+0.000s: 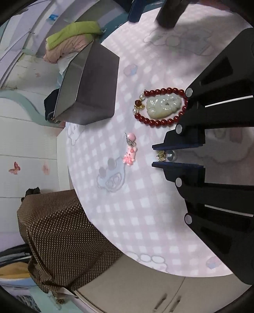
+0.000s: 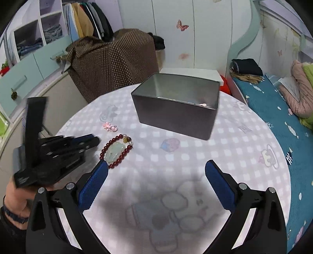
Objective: Organize jewelry
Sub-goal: 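Grasp the small gold earring with left tool while right tool grasps red bead bracelet, then carry the gold earring and red bracelet into the grey box and open both tools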
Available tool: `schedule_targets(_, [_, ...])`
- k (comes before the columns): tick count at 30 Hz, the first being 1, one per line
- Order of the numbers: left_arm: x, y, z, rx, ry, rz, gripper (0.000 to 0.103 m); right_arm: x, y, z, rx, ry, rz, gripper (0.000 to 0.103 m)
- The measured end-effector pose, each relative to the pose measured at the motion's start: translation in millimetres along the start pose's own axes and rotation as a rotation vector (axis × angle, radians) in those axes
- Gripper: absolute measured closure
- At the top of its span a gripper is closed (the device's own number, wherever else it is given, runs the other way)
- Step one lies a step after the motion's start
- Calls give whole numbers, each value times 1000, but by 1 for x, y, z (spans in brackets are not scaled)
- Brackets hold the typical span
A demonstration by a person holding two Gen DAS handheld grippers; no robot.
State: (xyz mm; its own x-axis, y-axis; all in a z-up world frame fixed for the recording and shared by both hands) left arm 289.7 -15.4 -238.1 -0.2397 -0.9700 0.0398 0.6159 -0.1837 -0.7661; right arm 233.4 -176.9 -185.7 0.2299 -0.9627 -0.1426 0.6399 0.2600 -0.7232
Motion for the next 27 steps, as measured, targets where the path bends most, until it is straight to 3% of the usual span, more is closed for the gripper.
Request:
schedule_targets(3, [-9,-11,-4,16,-24,9,91,-6,18,5,-36,-8,8,17])
schedule_targets(5, [-14,-19,-8,29,-36,18,91,-13,32,6,-77,-22,18,36])
schedule_targets(8, [-19,-30,-14,38,-35,24,91,-21,47,6,-118,-47,21,52])
schedule_targets(15, [-24,-41,-27,44,-49,24,91,-29,67,13,-144,-53,27,63])
schedule_targets(19, [-26,-41,-30,40,-53,21,91,-35,77,18,-166,-133,-23,74])
schedule_targets(21, [-27,-42,-32,41,-58,19,91,-42,77,15,-181,-189,-25,88])
schedule_targets(23, [-28,-42,-32,41,-64,17,91,-50,74,11,-186,-249,-22,95])
schedule_targets(27, [-29,-44,-32,43,-71,16,91,-56,68,3,-177,-329,-24,97])
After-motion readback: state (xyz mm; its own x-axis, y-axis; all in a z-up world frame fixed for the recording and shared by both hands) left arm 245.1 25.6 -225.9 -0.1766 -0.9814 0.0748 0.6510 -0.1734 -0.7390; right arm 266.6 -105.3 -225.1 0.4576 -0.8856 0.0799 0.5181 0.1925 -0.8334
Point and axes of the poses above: each gripper's, at about its wrist camera, not at the fingertips, and y roughly the way its jaws point, x to its right, z to its top, the point moved 7 cm from there along y, roughly the way its jaws point, and after that the axes turned 1 degree about x, right-handed, at the moved point
